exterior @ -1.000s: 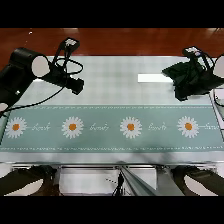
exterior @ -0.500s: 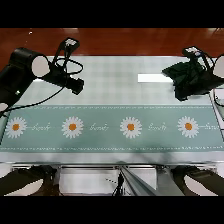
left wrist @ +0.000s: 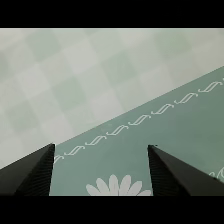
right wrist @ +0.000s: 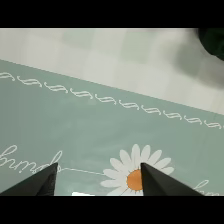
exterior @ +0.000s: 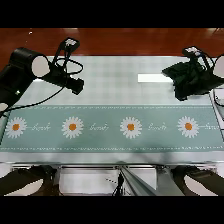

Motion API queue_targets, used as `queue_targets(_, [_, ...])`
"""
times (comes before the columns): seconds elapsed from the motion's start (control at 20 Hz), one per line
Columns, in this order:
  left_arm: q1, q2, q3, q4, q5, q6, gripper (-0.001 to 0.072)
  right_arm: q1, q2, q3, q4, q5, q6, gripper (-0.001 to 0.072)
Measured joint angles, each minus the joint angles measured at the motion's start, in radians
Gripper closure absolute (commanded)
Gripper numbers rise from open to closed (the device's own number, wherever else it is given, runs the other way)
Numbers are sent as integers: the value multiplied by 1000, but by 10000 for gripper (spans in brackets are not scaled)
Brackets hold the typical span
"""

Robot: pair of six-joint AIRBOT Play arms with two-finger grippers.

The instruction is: Fold the shirts.

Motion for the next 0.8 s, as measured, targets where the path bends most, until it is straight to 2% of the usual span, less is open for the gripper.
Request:
queue_targets(0.25, [0, -2, 0, 0, 35, 0, -8, 0, -3, 0, 15, -172, 0, 124])
queue_targets(0.4, [0, -7, 0, 0, 72, 0, -8, -11, -27, 0, -41, -372, 34, 123])
queue_targets(0.5, [0, -10, 0, 0, 85, 0, -7, -62, -60, 0, -182, -530, 181, 122])
queue_targets(0.6, [0, -11, 0, 0, 90, 0, -8, -151, -105, 8, -256, -659, 346, 121])
queue_targets(0.7, [0, -12, 0, 0, 95, 0, -8, -260, -161, 14, -237, -733, 455, 121])
queue_targets(0.8, [0, -13, 0, 0, 97, 0, -7, -364, -218, 17, -144, -777, 509, 121])
